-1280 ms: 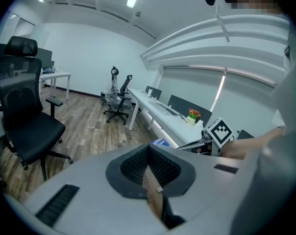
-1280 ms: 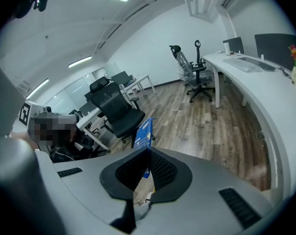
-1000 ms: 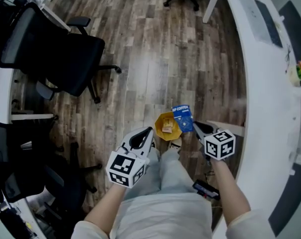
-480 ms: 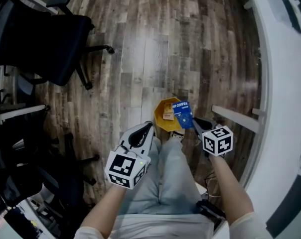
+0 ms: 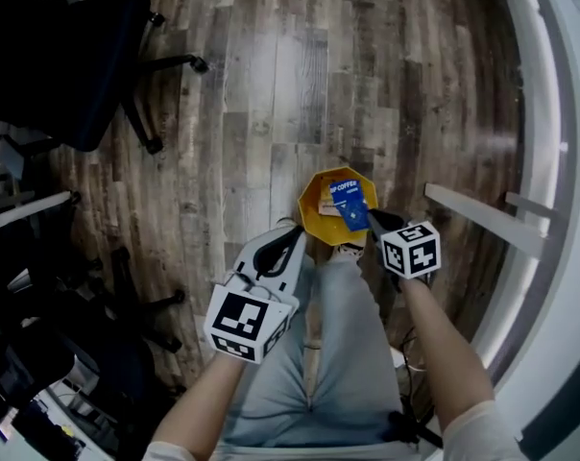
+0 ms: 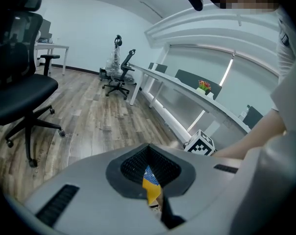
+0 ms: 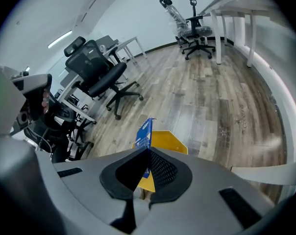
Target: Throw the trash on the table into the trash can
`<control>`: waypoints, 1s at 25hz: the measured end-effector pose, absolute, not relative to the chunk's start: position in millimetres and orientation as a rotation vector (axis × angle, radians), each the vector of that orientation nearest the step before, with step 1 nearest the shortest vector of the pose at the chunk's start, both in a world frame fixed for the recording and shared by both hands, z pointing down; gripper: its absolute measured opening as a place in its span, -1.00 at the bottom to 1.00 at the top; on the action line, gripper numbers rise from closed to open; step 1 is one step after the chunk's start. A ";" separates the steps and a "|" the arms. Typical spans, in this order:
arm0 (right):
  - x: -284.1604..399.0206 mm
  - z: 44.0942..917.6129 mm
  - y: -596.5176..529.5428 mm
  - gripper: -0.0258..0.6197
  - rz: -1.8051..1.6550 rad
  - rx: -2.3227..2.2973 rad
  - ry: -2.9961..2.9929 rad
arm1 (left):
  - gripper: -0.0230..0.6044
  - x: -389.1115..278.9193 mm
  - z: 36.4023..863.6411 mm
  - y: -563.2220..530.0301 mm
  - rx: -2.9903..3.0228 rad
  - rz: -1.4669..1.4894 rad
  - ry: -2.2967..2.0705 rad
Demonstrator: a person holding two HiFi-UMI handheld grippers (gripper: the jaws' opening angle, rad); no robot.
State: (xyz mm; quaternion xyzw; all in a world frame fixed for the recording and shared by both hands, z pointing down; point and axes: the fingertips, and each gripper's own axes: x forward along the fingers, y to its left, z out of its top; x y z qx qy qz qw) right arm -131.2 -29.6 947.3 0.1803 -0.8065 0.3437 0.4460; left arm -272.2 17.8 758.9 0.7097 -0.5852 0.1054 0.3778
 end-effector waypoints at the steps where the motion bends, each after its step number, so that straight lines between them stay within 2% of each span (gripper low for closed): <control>1: -131.0 959.5 -26.0 -0.80 0.851 0.441 -1.992 | -0.93 -272.8 767.7 18.6 1.815 0.273 -1.500; 11: -127.2 1036.1 -14.4 -0.80 0.861 0.462 -1.949 | -0.93 -275.6 810.9 31.2 1.772 0.284 -1.527; 25: -117.9 1046.4 -19.1 -0.79 0.801 0.490 -1.945 | -0.93 -272.1 812.3 37.4 1.781 0.290 -1.548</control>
